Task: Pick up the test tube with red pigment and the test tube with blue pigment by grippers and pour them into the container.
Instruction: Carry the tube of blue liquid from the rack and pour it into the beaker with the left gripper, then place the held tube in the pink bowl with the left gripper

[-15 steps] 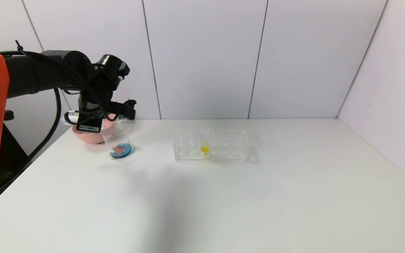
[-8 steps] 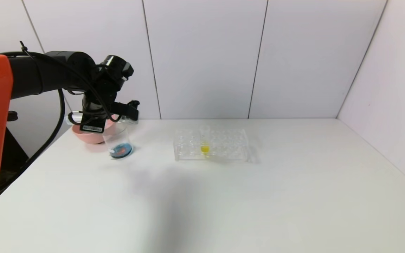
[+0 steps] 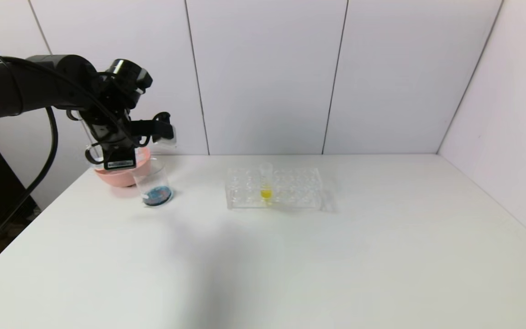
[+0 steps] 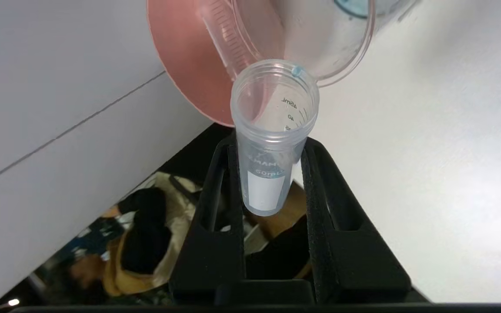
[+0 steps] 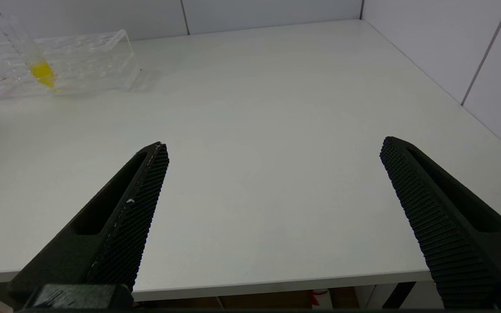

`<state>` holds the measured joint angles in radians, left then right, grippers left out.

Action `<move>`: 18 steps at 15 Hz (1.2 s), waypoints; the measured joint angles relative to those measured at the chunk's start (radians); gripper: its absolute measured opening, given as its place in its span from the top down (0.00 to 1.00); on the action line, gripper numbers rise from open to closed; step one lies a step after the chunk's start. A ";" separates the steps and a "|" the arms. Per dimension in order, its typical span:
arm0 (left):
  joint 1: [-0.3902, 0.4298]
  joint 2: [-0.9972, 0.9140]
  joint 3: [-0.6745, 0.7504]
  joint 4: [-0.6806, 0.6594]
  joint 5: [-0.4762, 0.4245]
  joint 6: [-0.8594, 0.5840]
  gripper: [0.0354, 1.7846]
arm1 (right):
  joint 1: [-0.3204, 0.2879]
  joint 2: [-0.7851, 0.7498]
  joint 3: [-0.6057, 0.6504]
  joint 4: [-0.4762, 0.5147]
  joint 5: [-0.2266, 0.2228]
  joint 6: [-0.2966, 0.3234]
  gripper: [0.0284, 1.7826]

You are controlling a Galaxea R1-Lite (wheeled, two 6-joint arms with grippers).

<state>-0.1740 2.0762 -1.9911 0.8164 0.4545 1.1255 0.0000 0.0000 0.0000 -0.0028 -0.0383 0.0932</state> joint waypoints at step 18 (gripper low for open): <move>0.029 -0.540 0.984 -0.964 -0.191 -1.180 0.78 | 0.000 0.000 0.000 0.000 0.000 0.000 0.00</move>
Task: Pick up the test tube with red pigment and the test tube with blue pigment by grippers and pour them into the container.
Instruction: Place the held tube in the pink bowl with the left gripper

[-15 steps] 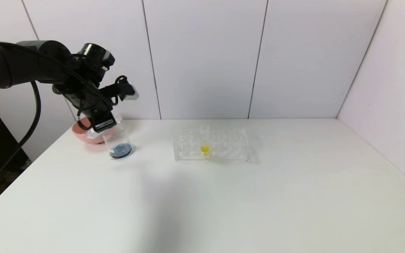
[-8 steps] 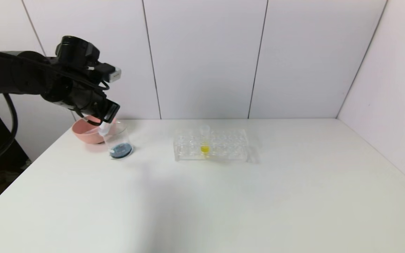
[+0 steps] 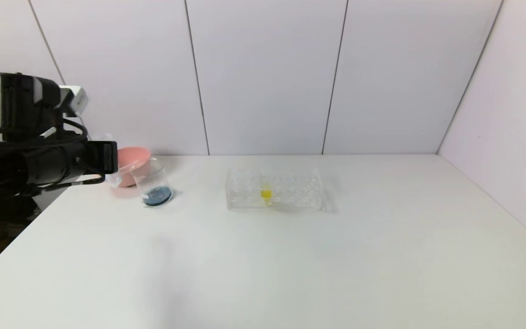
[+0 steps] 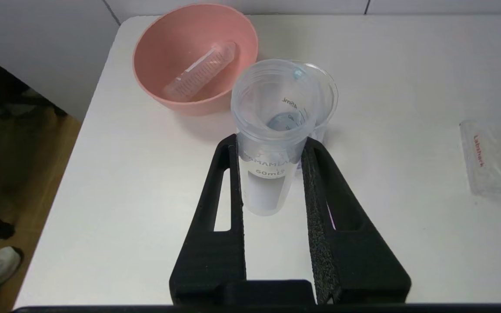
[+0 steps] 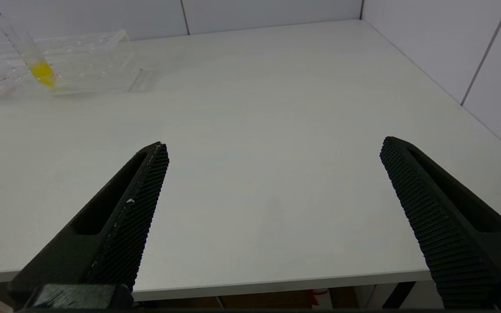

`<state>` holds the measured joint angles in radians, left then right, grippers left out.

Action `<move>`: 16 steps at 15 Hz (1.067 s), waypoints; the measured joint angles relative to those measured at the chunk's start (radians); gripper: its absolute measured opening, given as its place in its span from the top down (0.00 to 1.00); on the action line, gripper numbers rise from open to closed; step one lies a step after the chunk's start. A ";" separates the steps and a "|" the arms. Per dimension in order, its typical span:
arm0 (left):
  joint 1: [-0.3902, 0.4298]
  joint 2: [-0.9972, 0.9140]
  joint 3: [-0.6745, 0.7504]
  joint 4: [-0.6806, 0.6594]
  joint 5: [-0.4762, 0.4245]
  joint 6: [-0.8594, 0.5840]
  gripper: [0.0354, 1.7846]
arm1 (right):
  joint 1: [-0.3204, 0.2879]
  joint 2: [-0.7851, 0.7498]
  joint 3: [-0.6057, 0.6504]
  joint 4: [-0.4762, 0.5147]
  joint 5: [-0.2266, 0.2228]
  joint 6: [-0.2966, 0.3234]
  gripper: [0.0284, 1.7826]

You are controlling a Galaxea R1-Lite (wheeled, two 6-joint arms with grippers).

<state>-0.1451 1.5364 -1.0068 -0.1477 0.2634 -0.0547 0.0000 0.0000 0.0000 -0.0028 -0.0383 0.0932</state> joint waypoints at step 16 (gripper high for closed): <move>0.188 0.223 0.159 -0.696 0.014 -0.025 0.78 | 0.000 0.000 0.000 0.000 0.000 0.000 0.00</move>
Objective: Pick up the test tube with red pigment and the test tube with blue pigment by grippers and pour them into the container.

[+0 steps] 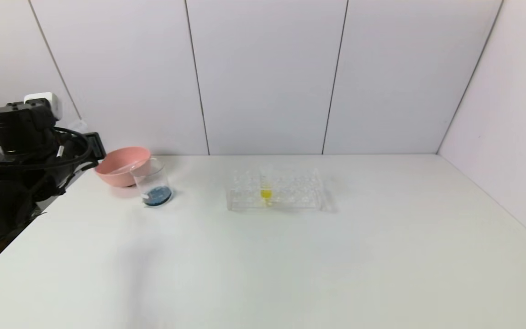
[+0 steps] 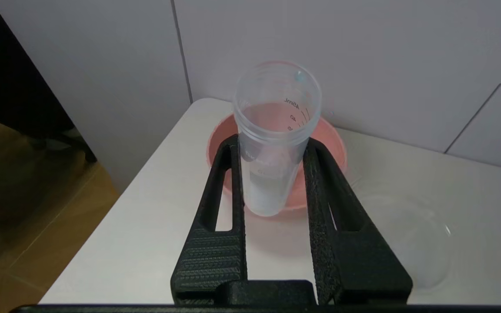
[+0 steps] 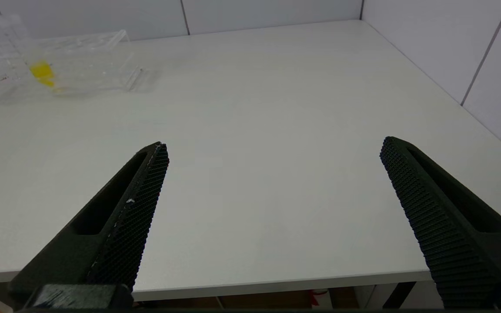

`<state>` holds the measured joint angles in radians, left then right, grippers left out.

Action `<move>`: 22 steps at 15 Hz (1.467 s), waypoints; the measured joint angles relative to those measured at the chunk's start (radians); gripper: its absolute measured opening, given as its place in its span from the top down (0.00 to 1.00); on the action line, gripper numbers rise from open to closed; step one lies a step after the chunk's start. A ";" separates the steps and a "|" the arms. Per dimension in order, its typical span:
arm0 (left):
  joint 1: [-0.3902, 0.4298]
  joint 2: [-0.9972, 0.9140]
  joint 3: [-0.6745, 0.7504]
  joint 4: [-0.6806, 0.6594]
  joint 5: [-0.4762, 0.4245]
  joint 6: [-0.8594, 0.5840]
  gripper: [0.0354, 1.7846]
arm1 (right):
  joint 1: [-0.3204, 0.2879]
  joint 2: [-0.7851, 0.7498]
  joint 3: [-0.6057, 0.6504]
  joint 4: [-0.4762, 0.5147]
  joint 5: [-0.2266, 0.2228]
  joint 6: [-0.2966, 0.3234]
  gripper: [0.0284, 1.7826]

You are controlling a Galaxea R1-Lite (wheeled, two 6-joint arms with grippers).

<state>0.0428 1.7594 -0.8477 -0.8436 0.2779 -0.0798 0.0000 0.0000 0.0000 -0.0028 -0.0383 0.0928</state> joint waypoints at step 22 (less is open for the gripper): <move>0.003 0.313 -0.297 -0.026 0.018 0.011 0.08 | 0.000 0.000 0.000 0.000 0.000 0.000 0.00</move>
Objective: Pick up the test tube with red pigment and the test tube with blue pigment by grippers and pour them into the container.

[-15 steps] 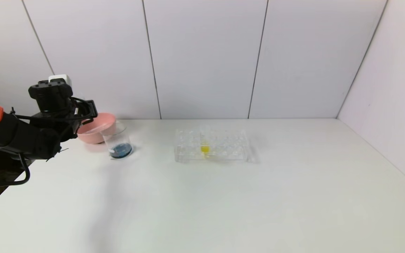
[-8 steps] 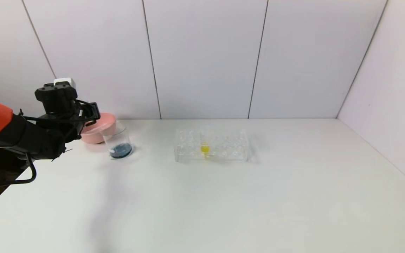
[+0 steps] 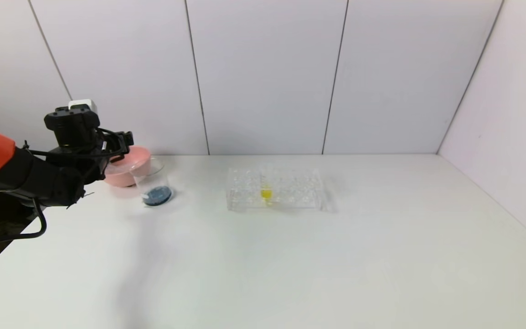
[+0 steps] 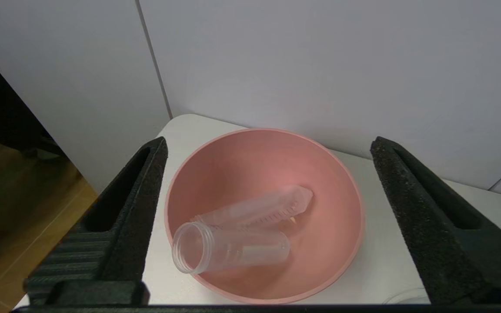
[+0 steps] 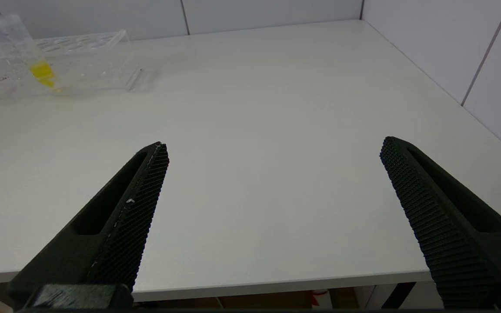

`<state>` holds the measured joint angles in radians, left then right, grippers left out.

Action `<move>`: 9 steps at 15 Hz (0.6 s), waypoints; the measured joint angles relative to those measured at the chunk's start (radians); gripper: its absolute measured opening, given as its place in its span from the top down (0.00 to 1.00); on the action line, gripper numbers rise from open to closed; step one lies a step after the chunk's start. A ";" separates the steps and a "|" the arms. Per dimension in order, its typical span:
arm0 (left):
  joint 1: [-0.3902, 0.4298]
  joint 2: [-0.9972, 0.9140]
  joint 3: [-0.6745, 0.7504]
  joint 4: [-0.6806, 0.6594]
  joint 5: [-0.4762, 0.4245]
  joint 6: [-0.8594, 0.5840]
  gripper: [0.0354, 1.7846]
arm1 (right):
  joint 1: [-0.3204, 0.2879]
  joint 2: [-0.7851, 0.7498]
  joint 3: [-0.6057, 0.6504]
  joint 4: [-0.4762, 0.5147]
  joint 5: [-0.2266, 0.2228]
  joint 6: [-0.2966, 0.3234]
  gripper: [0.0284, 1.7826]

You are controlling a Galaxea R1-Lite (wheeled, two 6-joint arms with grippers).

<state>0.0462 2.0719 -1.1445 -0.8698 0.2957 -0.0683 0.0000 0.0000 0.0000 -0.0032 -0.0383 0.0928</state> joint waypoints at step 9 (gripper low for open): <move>-0.031 -0.281 0.259 0.060 -0.313 0.000 0.01 | 0.000 0.000 0.000 0.000 0.000 0.000 0.00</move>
<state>0.0153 1.7911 -0.8855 -0.8100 -0.0168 -0.0683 0.0000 0.0000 0.0000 -0.0028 -0.0383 0.0932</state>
